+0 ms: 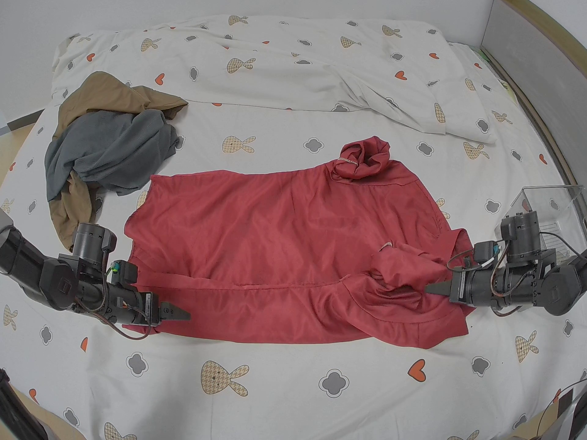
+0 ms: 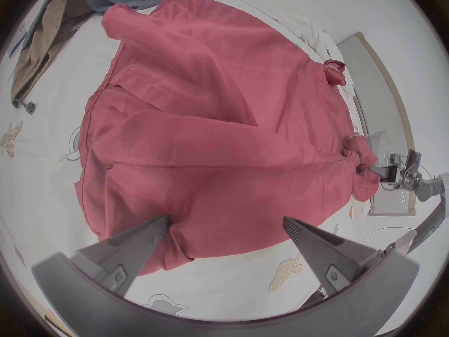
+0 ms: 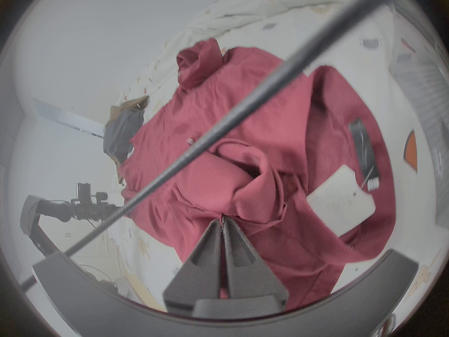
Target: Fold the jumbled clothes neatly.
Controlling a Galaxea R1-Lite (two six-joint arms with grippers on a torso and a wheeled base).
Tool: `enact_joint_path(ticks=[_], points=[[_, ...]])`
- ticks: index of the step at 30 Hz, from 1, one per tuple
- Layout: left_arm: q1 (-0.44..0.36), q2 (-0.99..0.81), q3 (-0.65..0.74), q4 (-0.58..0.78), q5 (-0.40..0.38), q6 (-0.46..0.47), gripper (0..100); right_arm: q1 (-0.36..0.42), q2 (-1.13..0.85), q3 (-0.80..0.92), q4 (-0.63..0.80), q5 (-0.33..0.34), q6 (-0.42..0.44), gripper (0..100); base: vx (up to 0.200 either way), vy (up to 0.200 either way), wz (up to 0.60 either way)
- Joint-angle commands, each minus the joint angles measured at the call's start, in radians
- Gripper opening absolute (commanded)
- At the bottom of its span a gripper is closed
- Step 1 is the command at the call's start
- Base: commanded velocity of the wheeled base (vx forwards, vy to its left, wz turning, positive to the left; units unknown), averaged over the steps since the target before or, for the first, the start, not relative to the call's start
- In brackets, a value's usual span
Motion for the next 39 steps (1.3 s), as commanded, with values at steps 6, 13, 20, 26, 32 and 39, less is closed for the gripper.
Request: enact_joint_path(ticks=[6,13,20,26,32,39], points=[[0.022,0.021,-0.021,0.002,0.003,-0.003,100,-0.040,-0.044,-0.108,0.006,-0.008,0.000,0,0.000,0.000,0.00],[0.042,0.019,-0.028,0.002,0.003,-0.003,100,-0.039,-0.018,-0.163,0.004,-0.008,-0.003,0,0.000,0.000,0.00],[0.047,0.035,-0.038,0.003,0.003,-0.005,100,-0.046,-0.004,-0.232,0.009,-0.008,-0.005,0,0.000,0.000,0.00],[0.054,0.044,-0.042,0.003,0.003,-0.003,100,-0.057,-0.009,-0.256,0.009,-0.008,-0.005,0,0.000,0.000,0.00],[0.056,0.047,-0.044,0.003,0.003,-0.005,100,-0.065,0.008,-0.250,0.007,-0.009,-0.011,0,0.000,0.000,0.00],[0.082,0.056,-0.056,0.006,0.003,-0.005,100,-0.134,0.163,-0.281,0.001,-0.008,-0.034,0,0.000,0.000,0.00]])
